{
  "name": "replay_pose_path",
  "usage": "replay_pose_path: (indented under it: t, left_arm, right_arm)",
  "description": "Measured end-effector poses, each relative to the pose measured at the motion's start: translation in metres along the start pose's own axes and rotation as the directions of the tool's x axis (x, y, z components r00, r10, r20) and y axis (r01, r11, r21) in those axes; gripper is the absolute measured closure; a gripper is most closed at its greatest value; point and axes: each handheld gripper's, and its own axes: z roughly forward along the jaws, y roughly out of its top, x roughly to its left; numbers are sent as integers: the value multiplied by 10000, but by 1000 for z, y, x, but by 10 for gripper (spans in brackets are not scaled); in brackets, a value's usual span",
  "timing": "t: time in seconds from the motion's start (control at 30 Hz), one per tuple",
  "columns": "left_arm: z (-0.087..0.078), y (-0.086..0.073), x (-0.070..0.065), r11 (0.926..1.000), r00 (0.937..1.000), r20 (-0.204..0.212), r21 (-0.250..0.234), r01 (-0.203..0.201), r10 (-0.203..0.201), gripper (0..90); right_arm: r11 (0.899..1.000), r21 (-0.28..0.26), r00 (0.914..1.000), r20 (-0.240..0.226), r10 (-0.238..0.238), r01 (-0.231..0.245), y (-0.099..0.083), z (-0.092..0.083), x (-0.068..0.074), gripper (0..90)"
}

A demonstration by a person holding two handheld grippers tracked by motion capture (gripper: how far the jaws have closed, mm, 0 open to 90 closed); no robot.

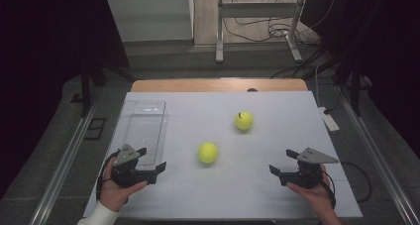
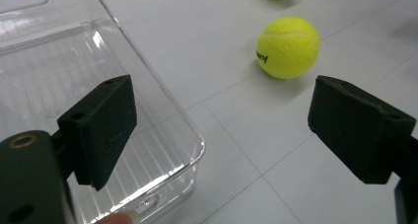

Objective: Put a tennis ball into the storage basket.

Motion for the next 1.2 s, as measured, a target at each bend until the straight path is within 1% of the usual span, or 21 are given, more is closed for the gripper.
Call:
replay_pose_path:
  t: [0.1,0.6,0.83,1.2]
  left_arm:
    - [0,3,-1,9999,9999,88,9,-100,100,124]
    - [3,18,-5,9996,9994,239,-92,-252,254,124]
    - [8,26,-5,9994,9984,440,-29,-343,344,125]
    - [13,32,-4,9994,9980,523,31,-353,351,123]
  right_arm:
    - [10000,17,10000,24,3,-3,0,-1,0,124]
    - [9999,121,10000,24,-31,30,-2,1,0,125]
    - [9997,241,9999,69,-102,101,-2,3,1,126]
    - [9994,292,9999,25,-164,163,-3,4,2,126]
